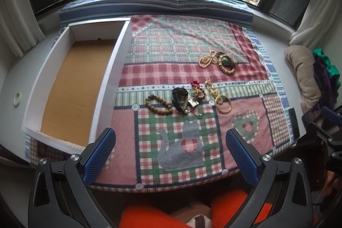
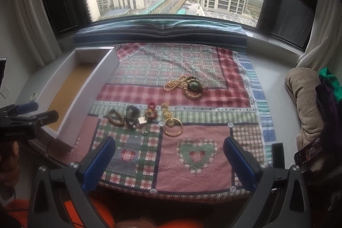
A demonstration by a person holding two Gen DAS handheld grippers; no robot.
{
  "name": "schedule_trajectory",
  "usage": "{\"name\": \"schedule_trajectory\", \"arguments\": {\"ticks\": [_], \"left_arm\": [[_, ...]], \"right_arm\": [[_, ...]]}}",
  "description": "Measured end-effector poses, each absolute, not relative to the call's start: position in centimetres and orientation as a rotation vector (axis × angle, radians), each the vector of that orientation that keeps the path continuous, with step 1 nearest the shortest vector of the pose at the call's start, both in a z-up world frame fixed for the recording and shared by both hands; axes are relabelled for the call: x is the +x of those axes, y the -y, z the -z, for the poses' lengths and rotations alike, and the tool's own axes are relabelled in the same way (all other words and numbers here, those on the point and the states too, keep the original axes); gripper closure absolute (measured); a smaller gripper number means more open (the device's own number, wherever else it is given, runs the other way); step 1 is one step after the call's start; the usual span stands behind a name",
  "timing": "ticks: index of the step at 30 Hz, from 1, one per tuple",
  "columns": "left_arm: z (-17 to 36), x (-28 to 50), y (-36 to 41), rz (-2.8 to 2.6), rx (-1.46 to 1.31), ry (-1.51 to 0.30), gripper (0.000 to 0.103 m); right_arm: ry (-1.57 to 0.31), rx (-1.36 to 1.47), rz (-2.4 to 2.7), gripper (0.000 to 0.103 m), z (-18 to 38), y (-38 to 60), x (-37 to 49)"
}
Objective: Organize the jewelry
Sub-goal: 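Lower the left tool and grasp the black watch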
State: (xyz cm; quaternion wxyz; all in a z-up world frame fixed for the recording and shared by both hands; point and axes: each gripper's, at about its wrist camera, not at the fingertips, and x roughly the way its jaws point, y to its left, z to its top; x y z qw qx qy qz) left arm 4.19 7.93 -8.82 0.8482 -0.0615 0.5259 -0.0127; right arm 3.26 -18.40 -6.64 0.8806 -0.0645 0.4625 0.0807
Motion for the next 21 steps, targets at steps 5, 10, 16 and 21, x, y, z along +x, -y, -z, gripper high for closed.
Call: {"name": "schedule_trajectory", "arguments": {"ticks": [5,10,16,21], "left_arm": [[12.5,5.4,-7.5,0.004,-0.147,-1.162,0.001],[14.9,6.6,-8.1,-0.015,-0.177,-1.197,0.001],[17.9,8.9,-8.2,-0.009,-0.172,-1.219,0.001],[20.6,12.2,-7.1,0.017,-0.167,-1.203,0.004]], "right_arm": [[-1.065,-0.11,-0.172,0.0,10.8,20.2,4.6],[-1.107,-0.144,-0.175,0.0,14.0,21.2,6.1],[-1.086,-0.084,-0.199,0.01,17.5,22.0,8.7],[-1.133,0.004,-0.203,0.039,22.2,23.2,11.7]]}}
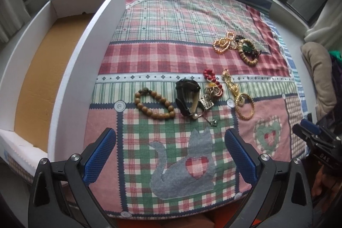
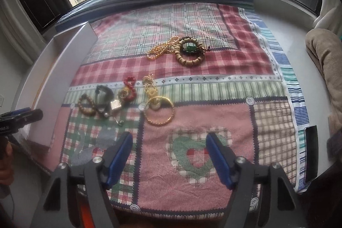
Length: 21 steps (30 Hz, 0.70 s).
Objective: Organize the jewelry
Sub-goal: 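Lower the left tool and grasp the black watch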
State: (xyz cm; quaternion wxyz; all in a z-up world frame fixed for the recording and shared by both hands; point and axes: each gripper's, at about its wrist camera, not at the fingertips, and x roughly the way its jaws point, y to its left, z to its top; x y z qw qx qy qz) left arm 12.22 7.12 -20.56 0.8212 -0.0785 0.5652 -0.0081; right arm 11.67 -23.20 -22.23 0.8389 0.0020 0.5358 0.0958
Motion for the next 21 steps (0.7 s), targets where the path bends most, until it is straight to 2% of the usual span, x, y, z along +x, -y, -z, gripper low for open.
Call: {"name": "schedule_trajectory", "arguments": {"ticks": [3,11,13,15,21], "left_arm": [[22.6,14.5,-6.3,0.036,-0.143,-1.212,0.015],[27.7,18.6,-5.0,0.053,-0.073,-1.272,0.034],[28.8,19.4,-4.7,0.063,-0.053,-1.288,0.041],[29.5,20.1,-4.4,0.069,-0.039,-1.302,0.044],[31.0,21.3,-3.7,0.032,0.02,-1.326,0.044]], "right_arm": [[-1.169,0.039,-0.219,0.051,25.0,23.6,13.3],[-1.198,0.129,-0.216,0.059,30.4,23.1,17.7],[-1.216,0.116,-0.218,0.062,31.7,22.5,18.8],[-1.243,0.091,-0.217,0.066,33.1,21.9,19.9],[-1.283,0.029,-0.189,0.07,35.1,20.7,20.8]]}}
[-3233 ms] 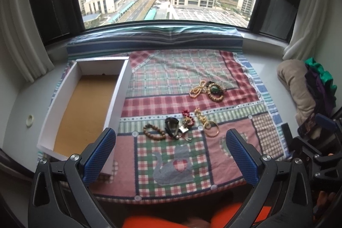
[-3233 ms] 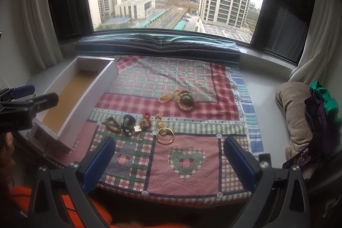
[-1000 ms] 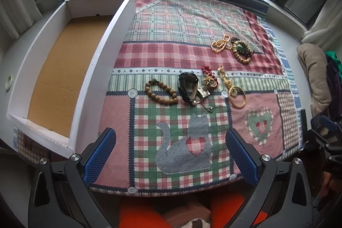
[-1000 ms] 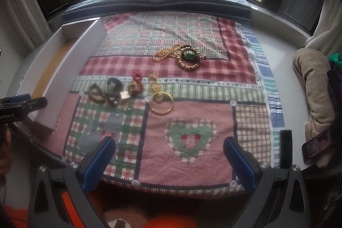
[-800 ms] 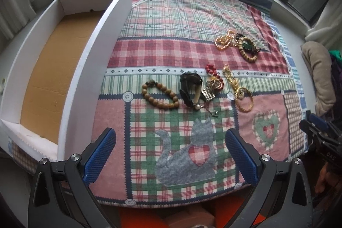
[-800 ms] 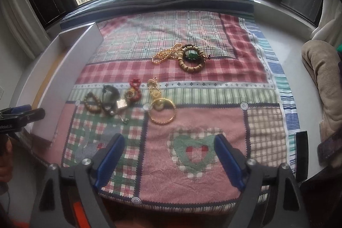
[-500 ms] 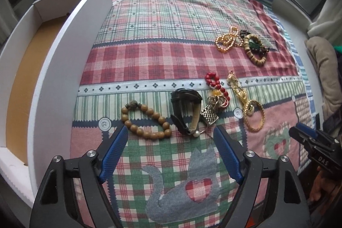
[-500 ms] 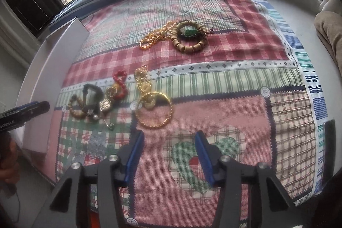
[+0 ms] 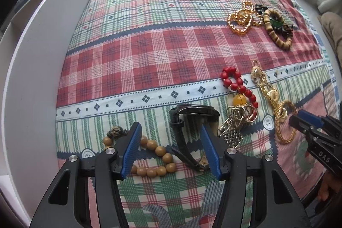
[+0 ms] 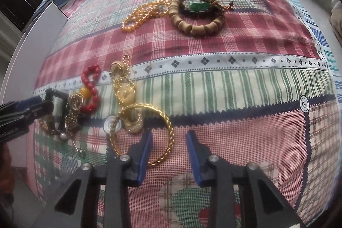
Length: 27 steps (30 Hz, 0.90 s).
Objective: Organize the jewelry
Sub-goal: 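Lower the left tool and grasp the black watch, then carry the black watch into the white box with the left tool while the right tool grasps the gold bangle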
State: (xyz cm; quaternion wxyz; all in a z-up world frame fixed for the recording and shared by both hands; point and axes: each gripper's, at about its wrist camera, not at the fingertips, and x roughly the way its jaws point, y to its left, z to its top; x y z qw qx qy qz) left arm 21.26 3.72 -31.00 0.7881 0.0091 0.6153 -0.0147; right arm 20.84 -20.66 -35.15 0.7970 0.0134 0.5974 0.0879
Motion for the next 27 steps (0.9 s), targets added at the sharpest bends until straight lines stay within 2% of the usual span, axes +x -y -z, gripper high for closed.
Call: {"name": "schedule_trajectory", "arguments": {"ticks": [2,3,5,6,8,12,21,27], "left_arm": [[31.3,21.2,-3.7,0.031,0.032,-1.335,0.046],[31.4,21.1,-3.7,0.028,0.039,-1.339,0.051],[31.8,21.1,-3.7,0.027,0.054,-1.346,0.064],[31.8,21.1,-3.7,0.029,0.06,-1.344,0.075],[31.9,21.1,-3.5,0.033,0.076,-1.336,0.092],[31.1,21.1,-3.7,0.03,0.067,-1.303,0.099],[24.7,18.5,-7.4,0.011,-0.195,-1.269,0.1],[19.4,15.0,-13.5,-0.094,-0.34,-1.197,0.099]], "right_arm": [[-1.283,0.01,-0.171,0.072,35.2,20.3,20.9],[-1.281,-0.012,-0.159,0.074,35.2,20.0,20.9],[-1.272,-0.066,-0.142,0.082,35.3,19.4,20.8],[-1.264,-0.092,-0.134,0.092,35.3,19.2,20.6],[-1.259,-0.097,-0.121,0.098,35.3,19.3,20.7],[-1.264,0.024,-0.103,0.098,34.5,20.8,20.9],[-1.217,0.14,-0.138,0.098,28.8,22.8,19.7],[-1.211,0.133,-0.243,0.098,24.9,19.3,18.6]]}}
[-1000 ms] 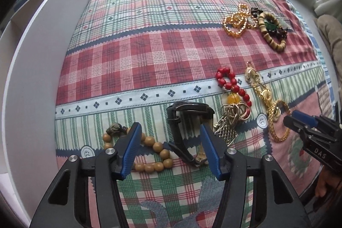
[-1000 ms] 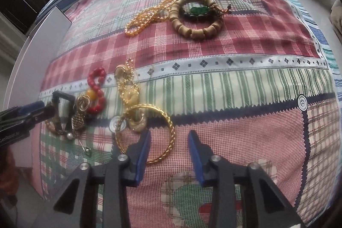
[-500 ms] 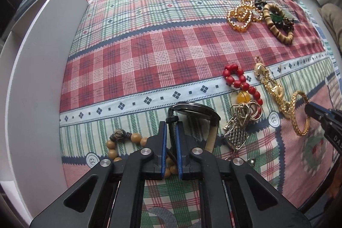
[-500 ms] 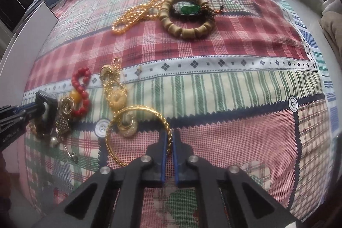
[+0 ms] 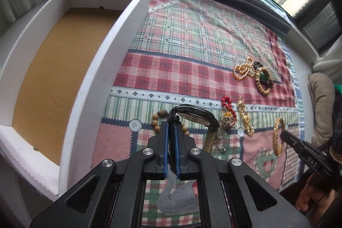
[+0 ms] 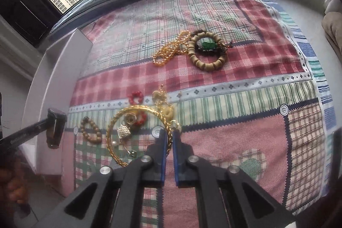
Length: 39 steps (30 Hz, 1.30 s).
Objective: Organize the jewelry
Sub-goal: 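Carry the black watch into the white box with the left tool while the right tool grasps the gold bangle, then open both tools to drop the watch and bangle in the box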
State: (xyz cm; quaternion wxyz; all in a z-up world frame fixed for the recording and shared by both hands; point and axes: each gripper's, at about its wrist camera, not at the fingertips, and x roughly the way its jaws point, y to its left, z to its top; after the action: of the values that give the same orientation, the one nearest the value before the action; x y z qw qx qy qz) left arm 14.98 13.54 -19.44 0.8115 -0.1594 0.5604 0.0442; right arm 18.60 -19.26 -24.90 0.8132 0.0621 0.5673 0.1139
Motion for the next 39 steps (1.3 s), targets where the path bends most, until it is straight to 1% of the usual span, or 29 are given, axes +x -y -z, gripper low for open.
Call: {"name": "schedule_trajectory", "arguments": {"ticks": [3,6,10,14,17,21,26,27,28,29,30,32,33,35,37,39], "left_arm": [[17.5,13.5,-18.4,-0.192,-0.408,-1.155,0.099],[16.8,11.7,-23.8,-0.292,-0.492,-1.116,0.099],[17.6,9.9,-29.7,-0.409,-0.558,-1.107,0.1],[19.6,9.4,-33.5,-0.474,-0.595,-1.107,0.1],[21.3,9.7,-35.4,-0.513,-0.614,-1.111,0.1],[23.2,9.1,-38.1,-0.542,-0.632,-1.114,0.1],[25.5,8.9,-39.2,-0.569,-0.615,-1.136,0.097],[25.9,8.9,-39.4,-0.575,-0.612,-1.143,0.09],[26.2,8.8,-39.5,-0.577,-0.612,-1.146,0.079],[26.3,8.7,-39.6,-0.584,-0.611,-1.145,0.074],[26.2,8.4,-39.6,-0.592,-0.609,-1.141,0.072],[25.6,7.9,-39.5,-0.59,-0.611,-1.131,0.072],[25.2,7.6,-39.4,-0.589,-0.61,-1.125,0.072],[24.0,6.9,-38.8,-0.587,-0.595,-1.11,0.069],[22.5,6.3,-37.6,-0.581,-0.574,-1.091,0.059],[21.1,5.5,-36.3,-0.567,-0.552,-1.074,0.055]], "right_arm": [[-1.211,0.114,-0.346,0.098,23.4,14.2,18.7],[-1.199,0.104,-0.478,0.098,22.3,7.7,19.3],[-1.16,0.061,-0.66,0.098,20.7,-2.0,19.5],[-1.112,-0.016,-0.804,0.098,19.9,-10.7,19.5],[-1.1,-0.092,-0.872,0.098,20.8,-16.1,19.2],[-1.119,-0.175,-0.911,0.098,23.5,-21.3,18.8],[-1.149,-0.253,-0.911,0.097,27.3,-24.4,19.3],[-1.16,-0.262,-0.914,0.094,27.8,-24.8,19.4],[-1.17,-0.267,-0.91,0.094,28.3,-25.0,19.7],[-1.18,-0.275,-0.902,0.093,28.6,-25.2,19.7],[-1.188,-0.281,-0.897,0.082,28.8,-25.3,19.8],[-1.184,-0.276,-0.881,0.068,28.8,-25.2,20.4],[-1.176,-0.267,-0.881,0.068,28.6,-24.9,20.5],[-1.153,-0.251,-0.886,0.068,27.5,-24.1,20.5],[-1.122,-0.238,-0.888,0.068,26.2,-23.1,20.4],[-1.089,-0.228,-0.888,0.068,24.6,-21.7,19.9]]}}
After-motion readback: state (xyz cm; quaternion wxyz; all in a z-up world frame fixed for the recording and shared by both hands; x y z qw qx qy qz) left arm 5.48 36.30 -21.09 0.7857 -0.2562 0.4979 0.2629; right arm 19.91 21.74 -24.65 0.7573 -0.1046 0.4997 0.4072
